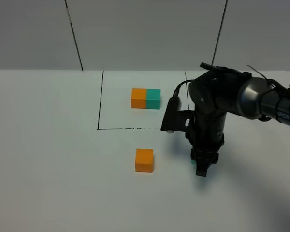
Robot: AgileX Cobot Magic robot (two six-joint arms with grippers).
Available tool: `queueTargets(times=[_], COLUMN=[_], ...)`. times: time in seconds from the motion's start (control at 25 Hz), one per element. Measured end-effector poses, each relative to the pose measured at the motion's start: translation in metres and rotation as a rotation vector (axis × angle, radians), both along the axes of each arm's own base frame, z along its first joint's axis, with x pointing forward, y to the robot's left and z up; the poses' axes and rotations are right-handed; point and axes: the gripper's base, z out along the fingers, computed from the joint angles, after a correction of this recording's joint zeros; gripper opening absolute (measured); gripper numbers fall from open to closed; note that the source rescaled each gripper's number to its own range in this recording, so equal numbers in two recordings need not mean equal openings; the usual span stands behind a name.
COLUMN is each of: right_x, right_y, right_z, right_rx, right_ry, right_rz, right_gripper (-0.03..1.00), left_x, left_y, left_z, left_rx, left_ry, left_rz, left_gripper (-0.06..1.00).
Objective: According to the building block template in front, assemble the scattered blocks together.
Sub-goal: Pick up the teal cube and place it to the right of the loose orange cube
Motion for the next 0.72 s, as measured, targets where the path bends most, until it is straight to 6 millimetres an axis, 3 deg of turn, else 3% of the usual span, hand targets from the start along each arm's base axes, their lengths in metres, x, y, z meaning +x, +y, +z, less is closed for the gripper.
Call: queueTargets(times=[0.24,0.72], right_x=[0.006,0.016], right_y=[0.024,0.042], right_z=[-0.018,-0.035], right_rx=[0.017,0.042], right_ry=[0.034,0.039], right_rz=[0.099,0.157], right_gripper=[0.01,0.01], left_x=[0.000,0.000], left_y=[0.000,0.000], left_z=[0.000,0.000], left_rx=[0.000,0.000], left_ry=[0.000,0.000], left_rz=[0.000,0.000], left_gripper=[0.59,0.59])
